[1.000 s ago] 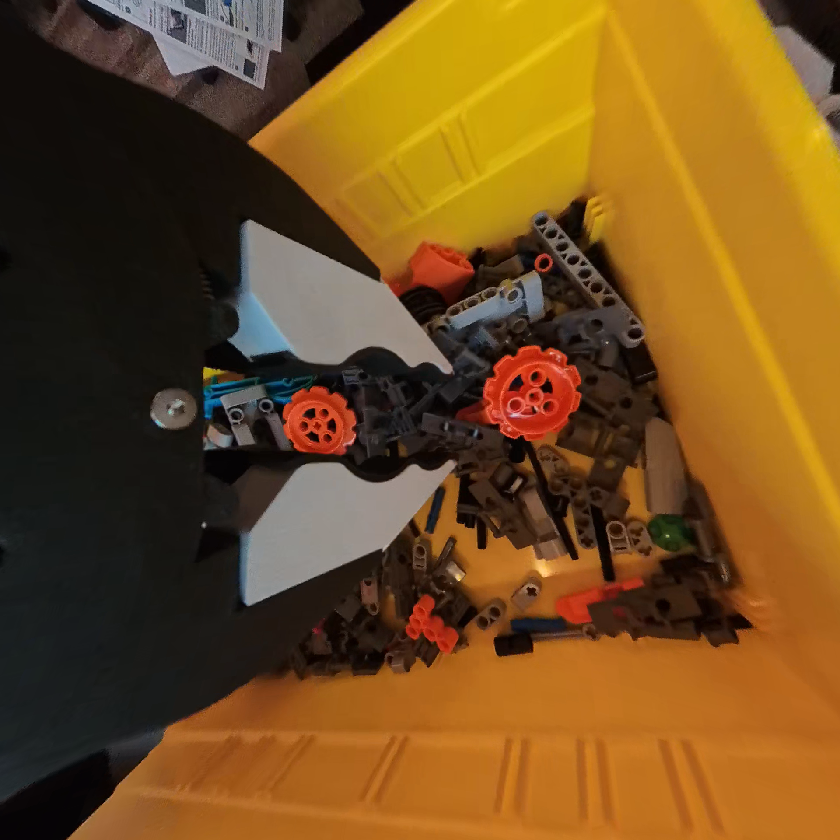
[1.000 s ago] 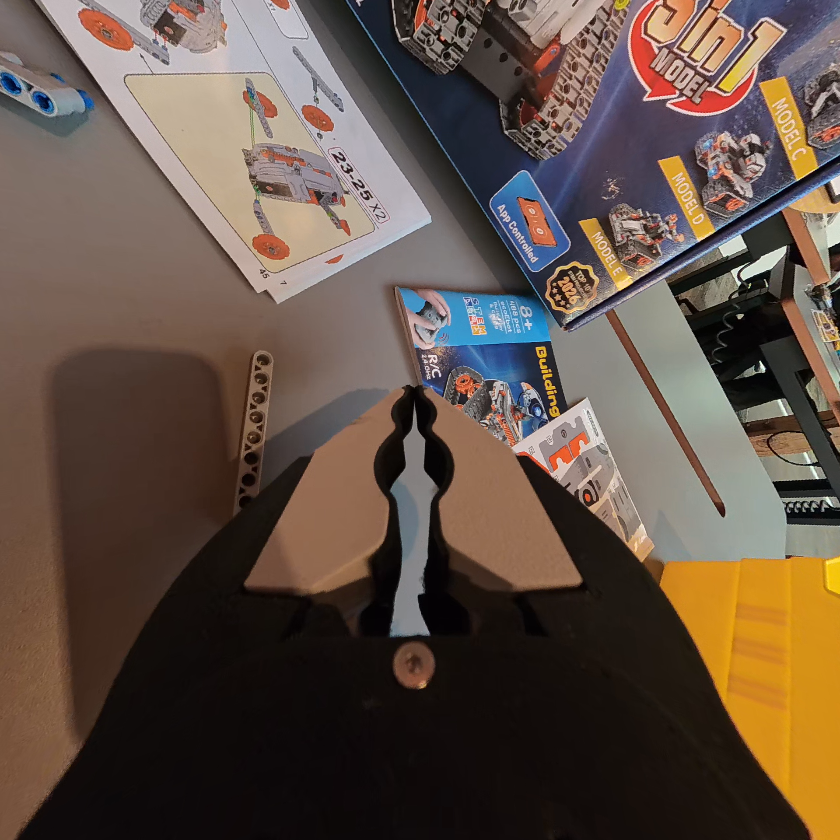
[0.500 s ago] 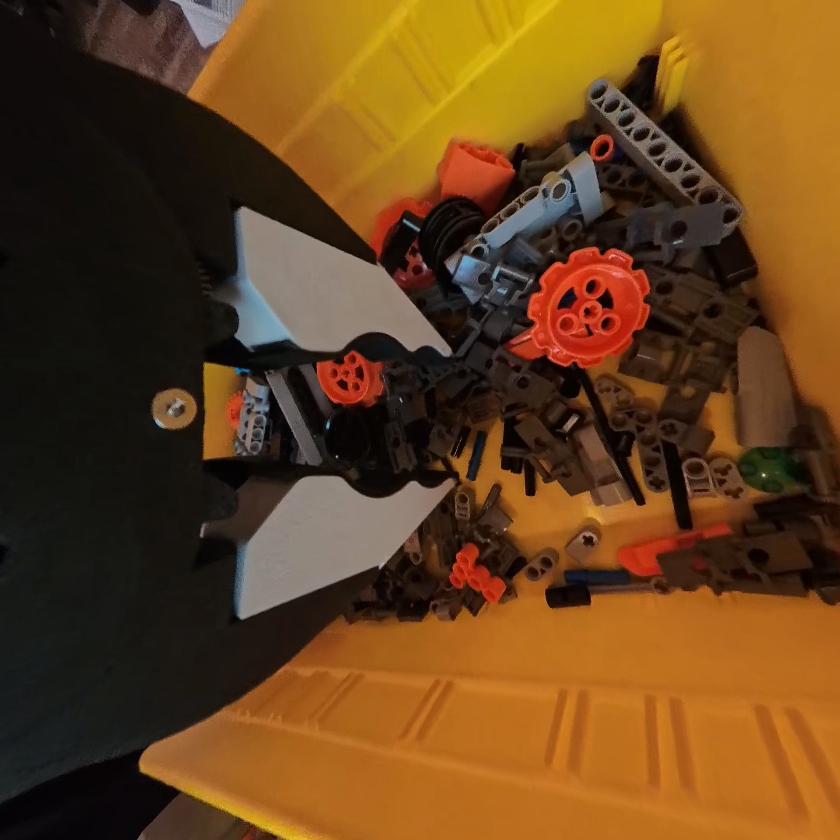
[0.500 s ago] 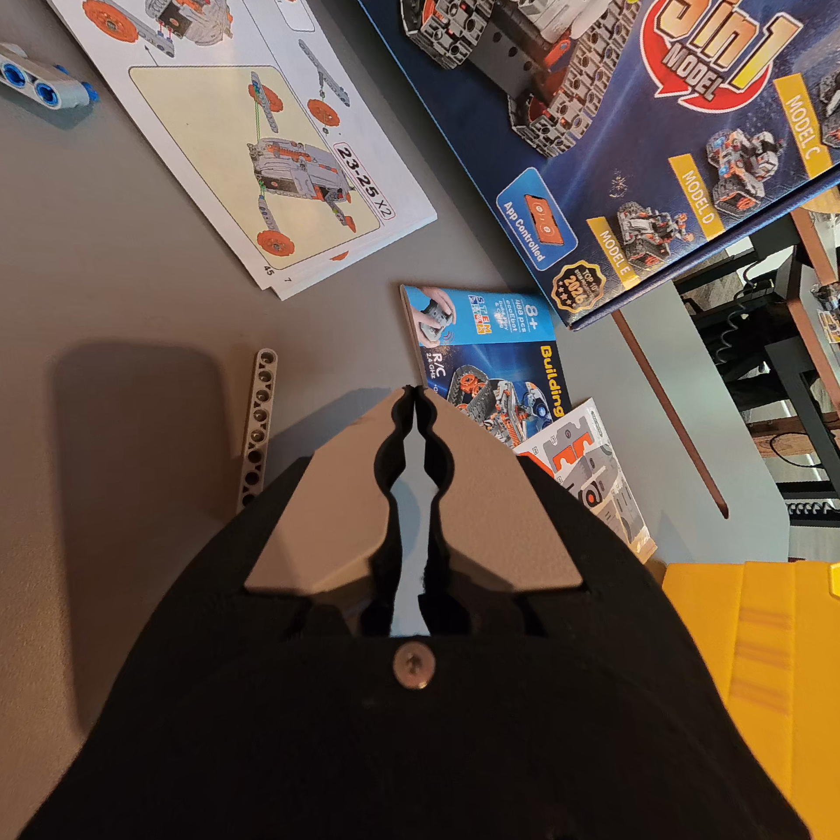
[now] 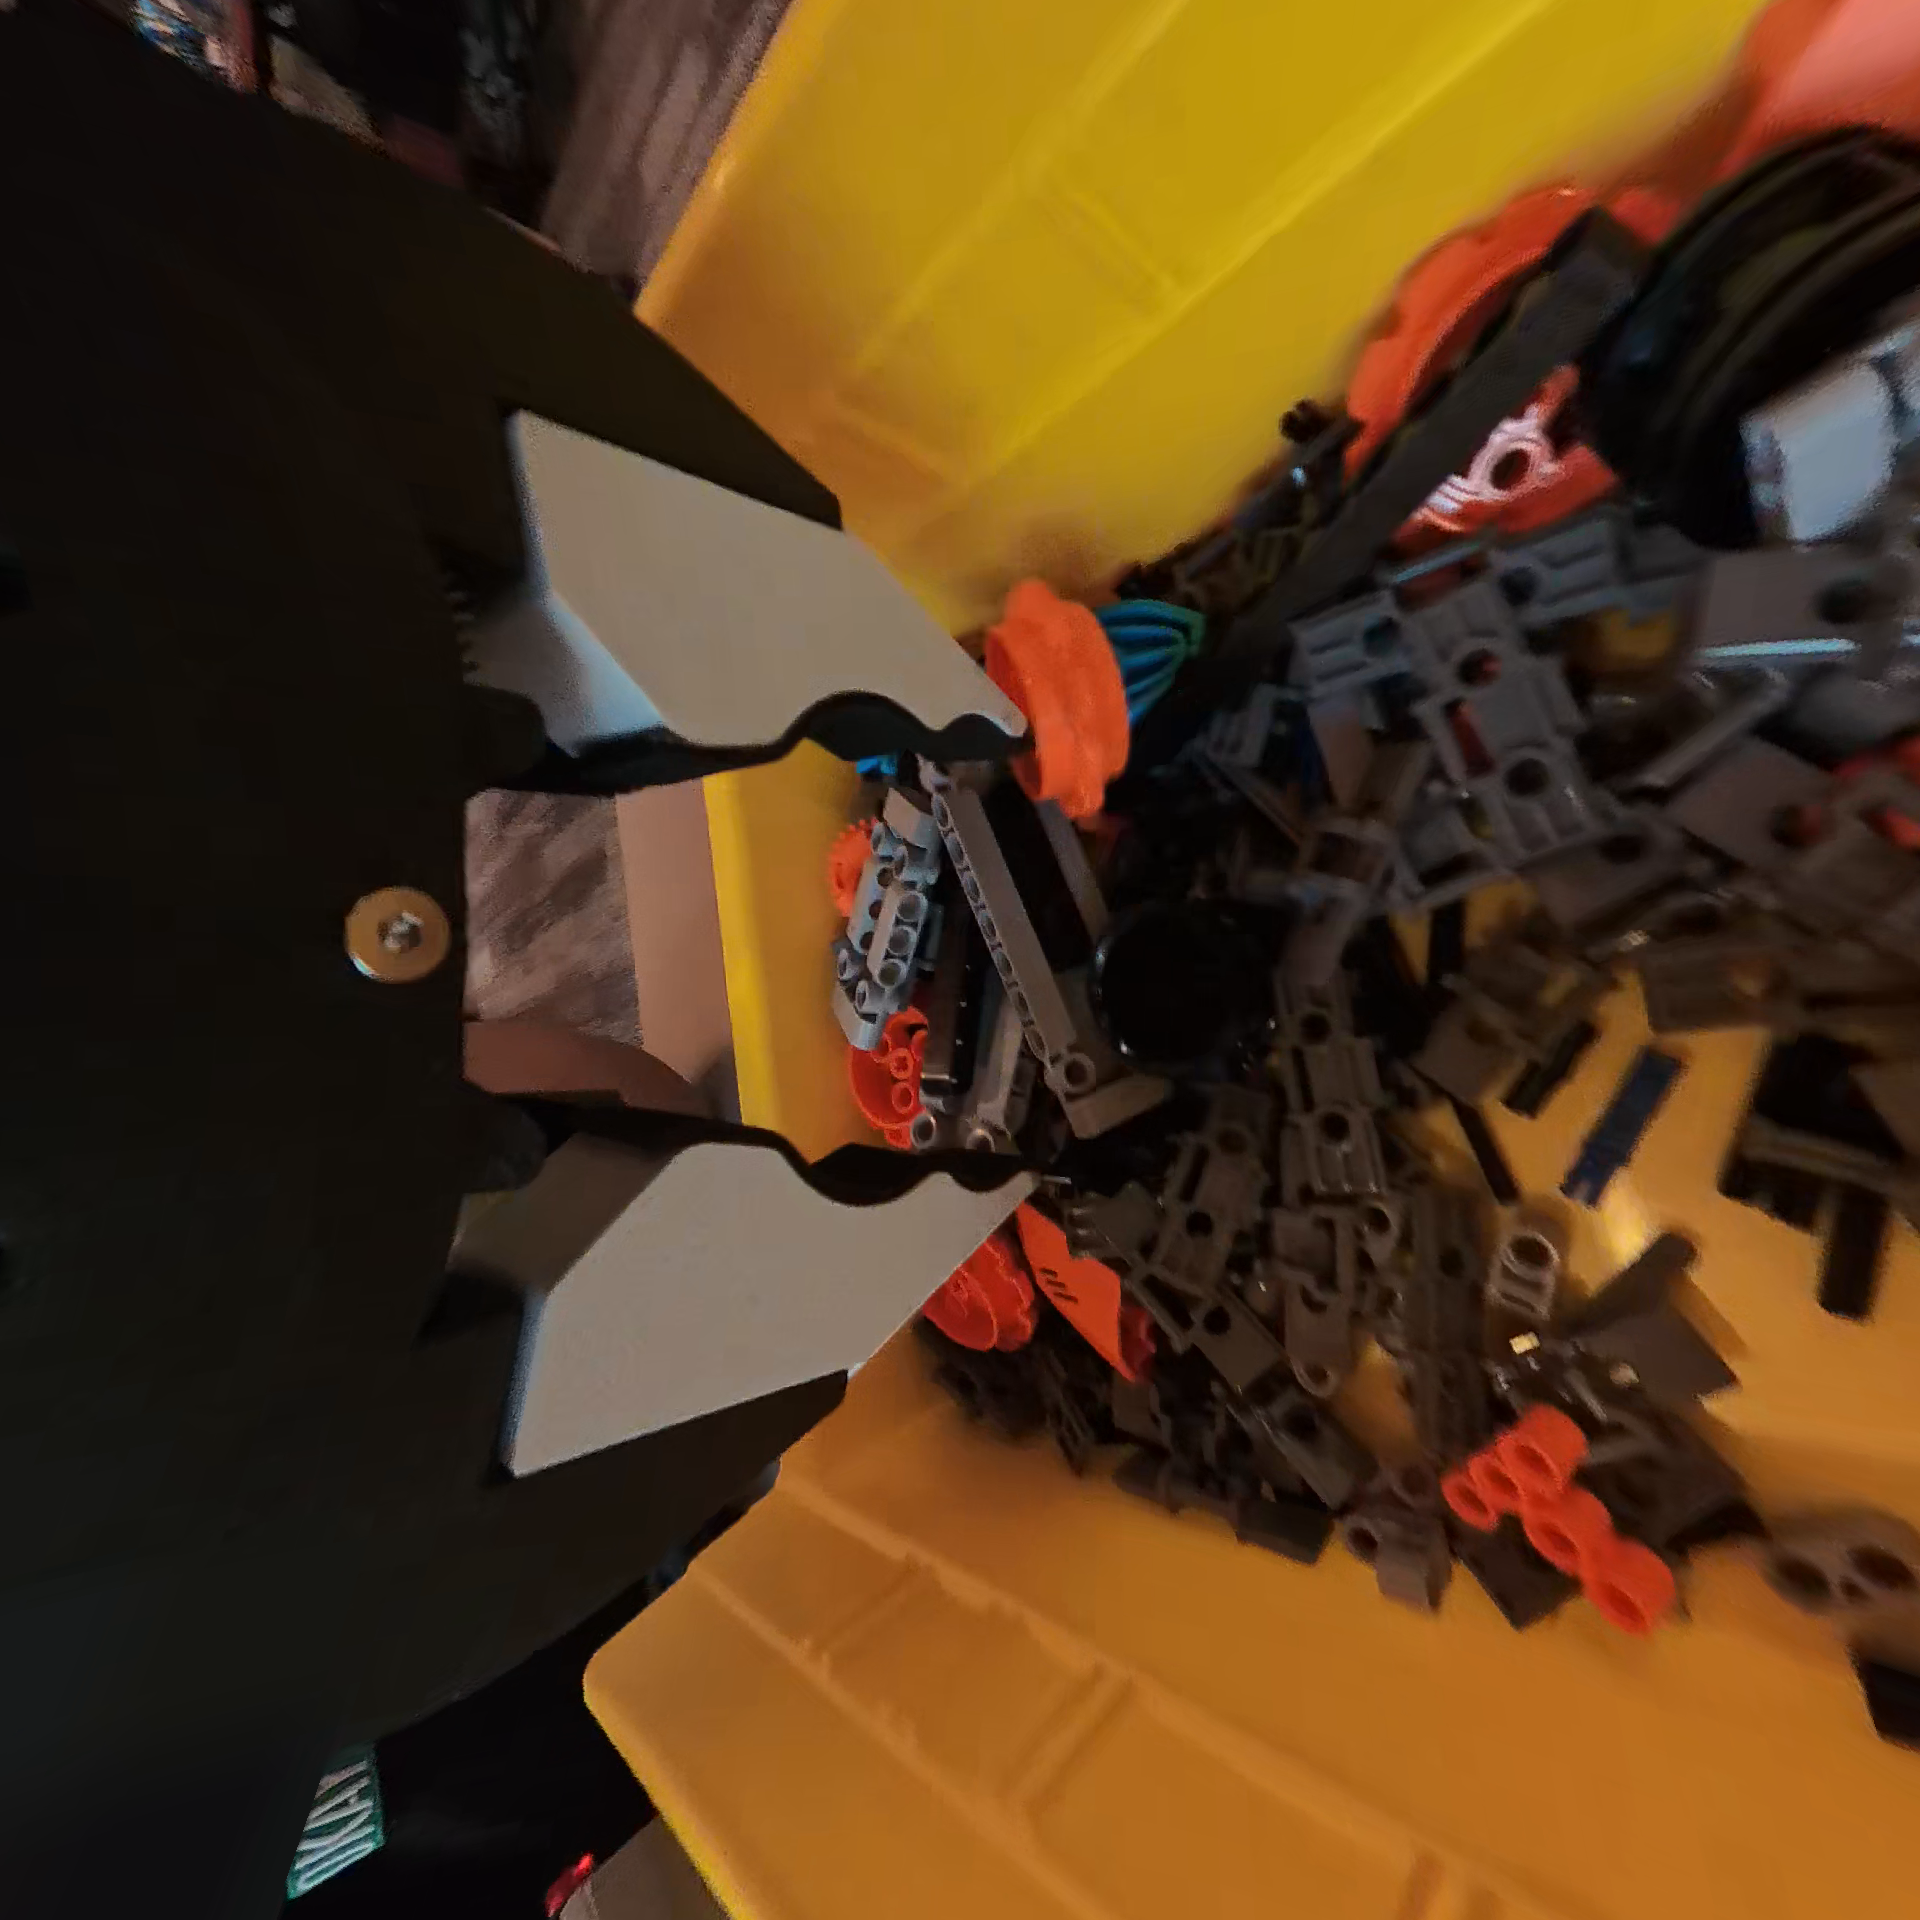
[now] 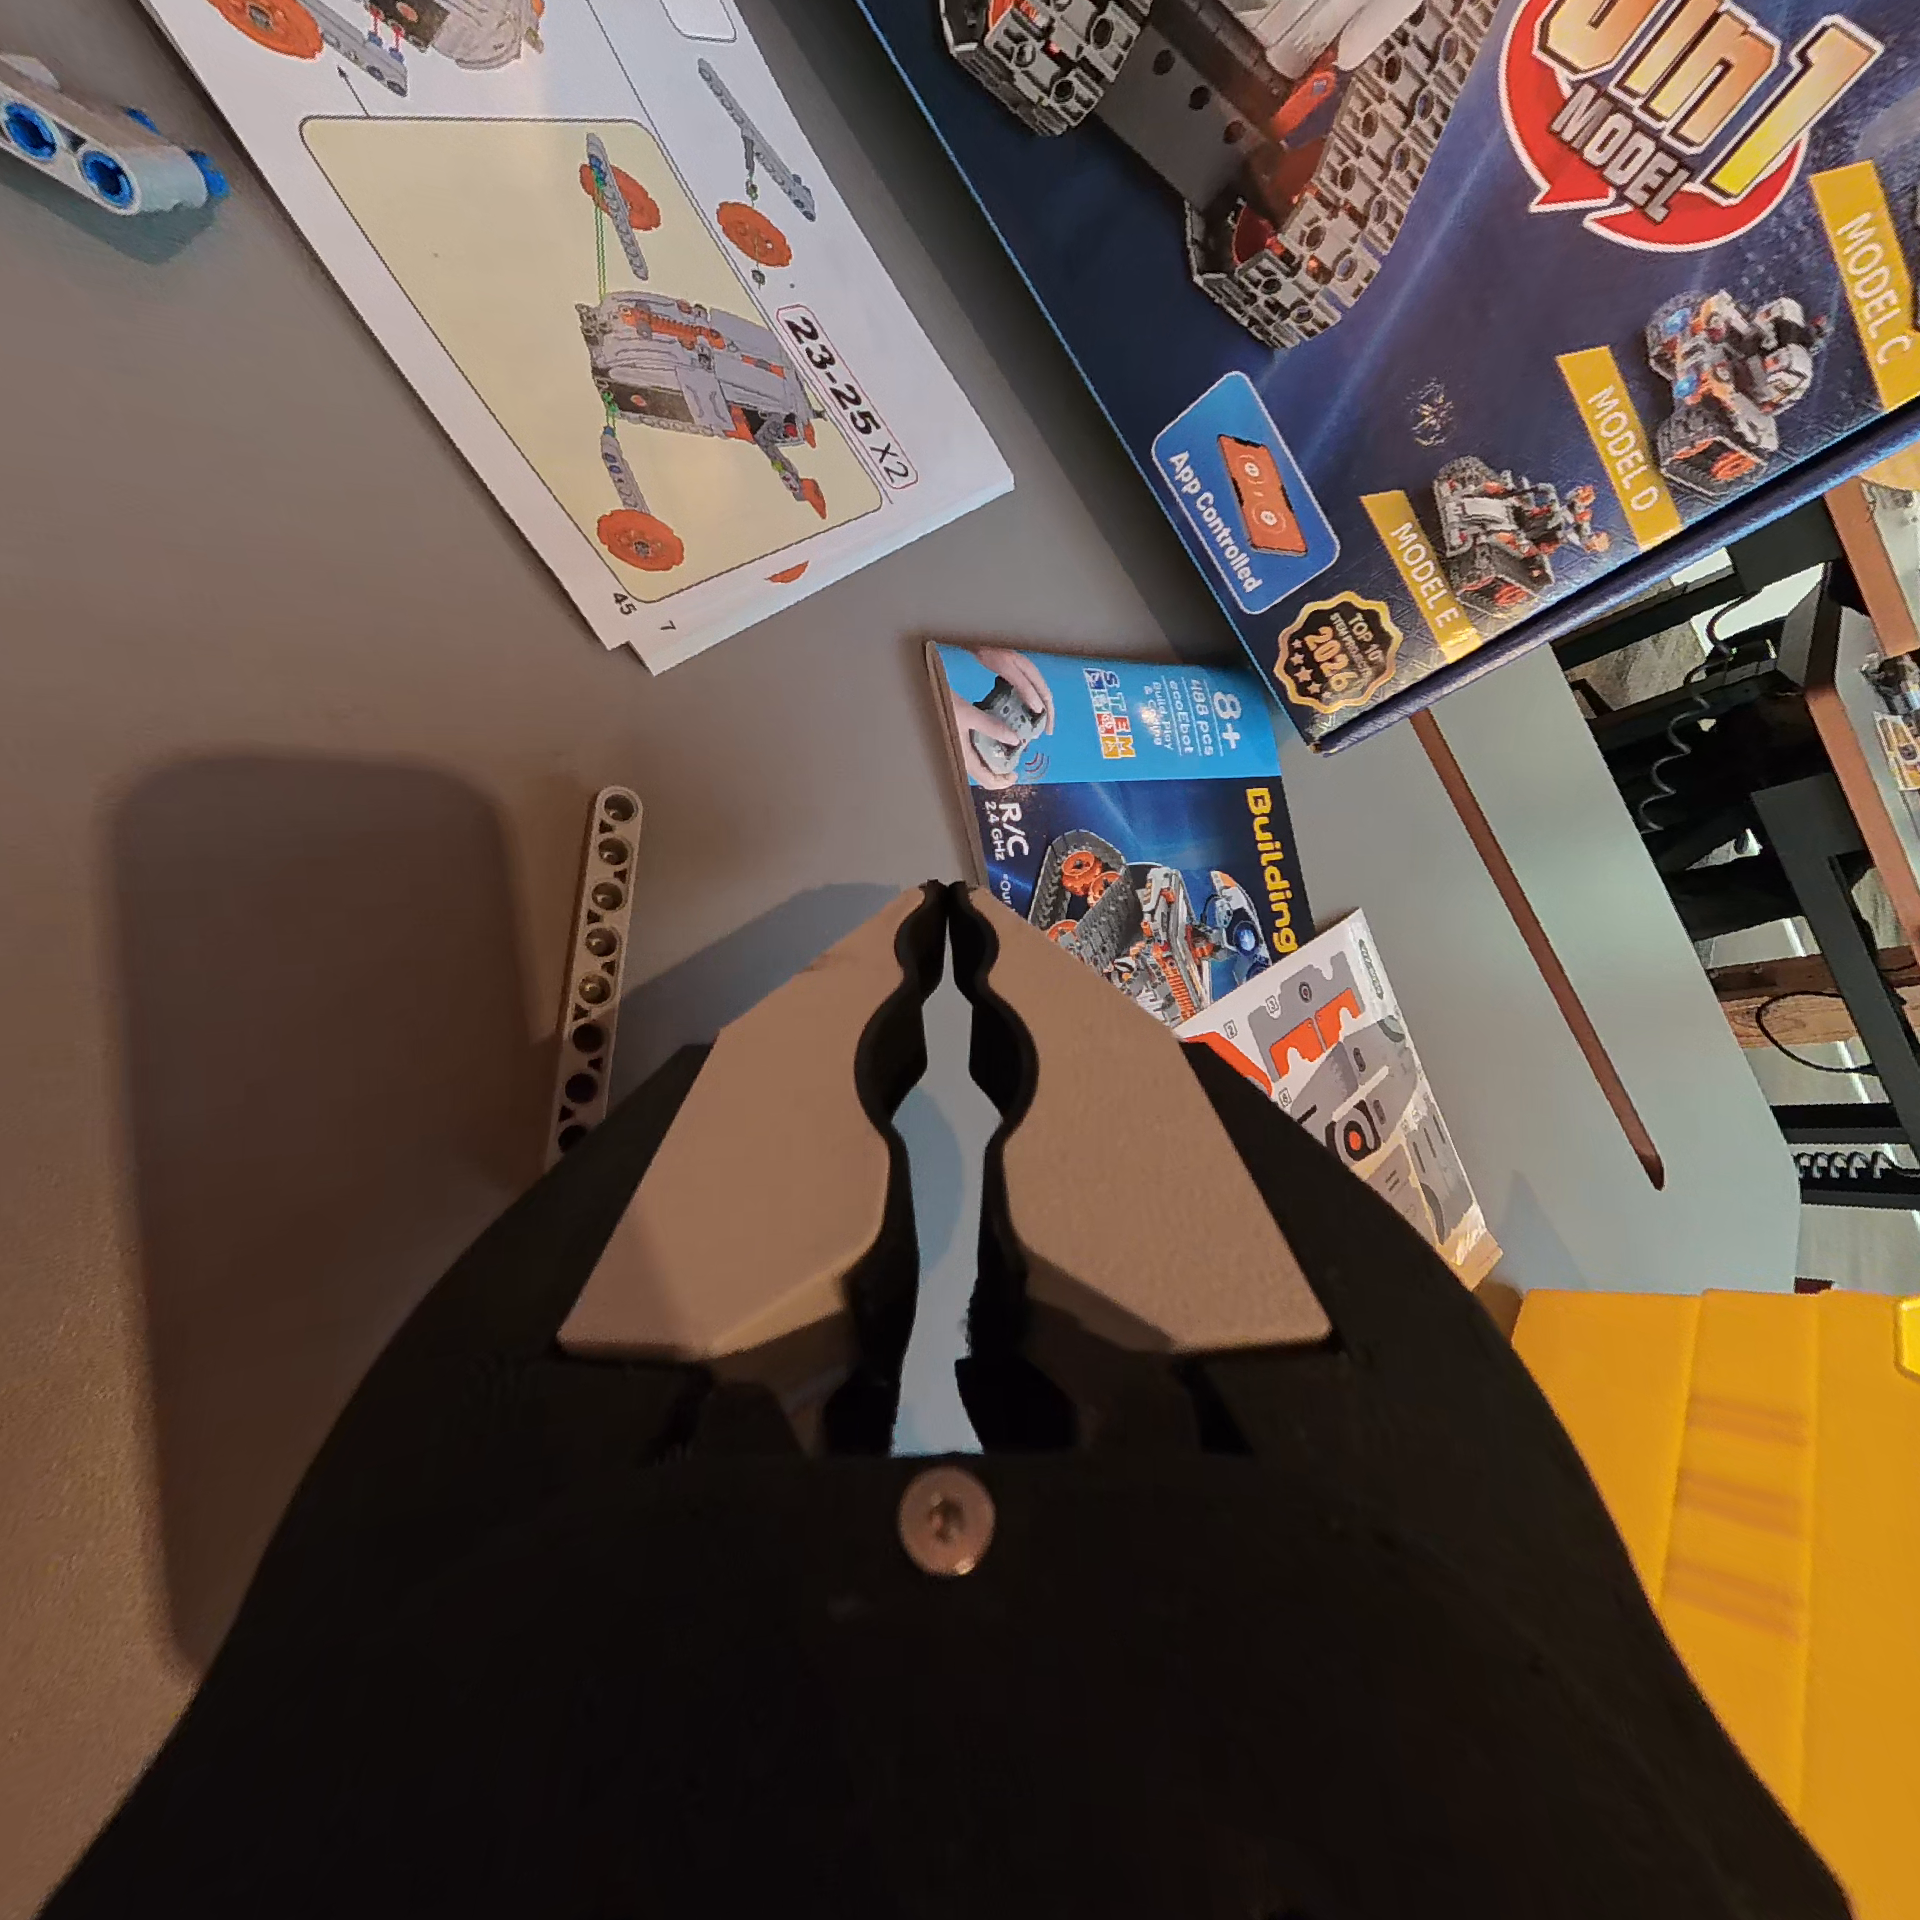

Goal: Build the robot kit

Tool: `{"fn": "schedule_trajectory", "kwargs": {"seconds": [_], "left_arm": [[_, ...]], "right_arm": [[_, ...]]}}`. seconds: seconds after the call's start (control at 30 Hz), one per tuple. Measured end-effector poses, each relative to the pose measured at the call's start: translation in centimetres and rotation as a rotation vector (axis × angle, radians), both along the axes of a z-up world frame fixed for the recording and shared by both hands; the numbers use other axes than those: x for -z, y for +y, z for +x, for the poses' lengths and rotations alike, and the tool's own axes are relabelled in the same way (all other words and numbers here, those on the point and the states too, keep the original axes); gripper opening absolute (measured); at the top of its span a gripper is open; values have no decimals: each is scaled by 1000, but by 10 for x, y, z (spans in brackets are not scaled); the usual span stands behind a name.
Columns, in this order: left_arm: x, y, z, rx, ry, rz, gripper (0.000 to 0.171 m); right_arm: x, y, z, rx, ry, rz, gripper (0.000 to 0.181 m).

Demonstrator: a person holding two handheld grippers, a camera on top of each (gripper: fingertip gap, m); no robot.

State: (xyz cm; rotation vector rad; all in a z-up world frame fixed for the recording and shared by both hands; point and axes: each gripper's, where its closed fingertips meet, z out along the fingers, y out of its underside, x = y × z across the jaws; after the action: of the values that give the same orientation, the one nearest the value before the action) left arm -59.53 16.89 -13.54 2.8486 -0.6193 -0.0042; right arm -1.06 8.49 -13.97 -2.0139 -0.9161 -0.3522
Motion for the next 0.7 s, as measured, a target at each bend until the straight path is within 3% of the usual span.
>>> {"fn": "schedule_trajectory", "kwargs": {"seconds": [0.2, 0.37, 0.5, 0.6, 0.7], "left_arm": [[11, -3, -7, 2, 89, -47, 80], [18, -3, -3, 150, 209, -76, 88], [23, 12, 15, 173, 162, -40, 48], [22, 34, 25, 188, 108, 50, 39], [14, 73, 53, 133, -82, 230, 31]], "right_arm": [[0, 0, 0, 0, -1, -1, 0], [0, 0, -1, -2, 2, 0, 0], [0, 0, -2, -5, -3, -3, 0], [0, 0, -2, -6, 3, -1, 0], [0, 0, -2, -6, 3, -3, 0]]}}
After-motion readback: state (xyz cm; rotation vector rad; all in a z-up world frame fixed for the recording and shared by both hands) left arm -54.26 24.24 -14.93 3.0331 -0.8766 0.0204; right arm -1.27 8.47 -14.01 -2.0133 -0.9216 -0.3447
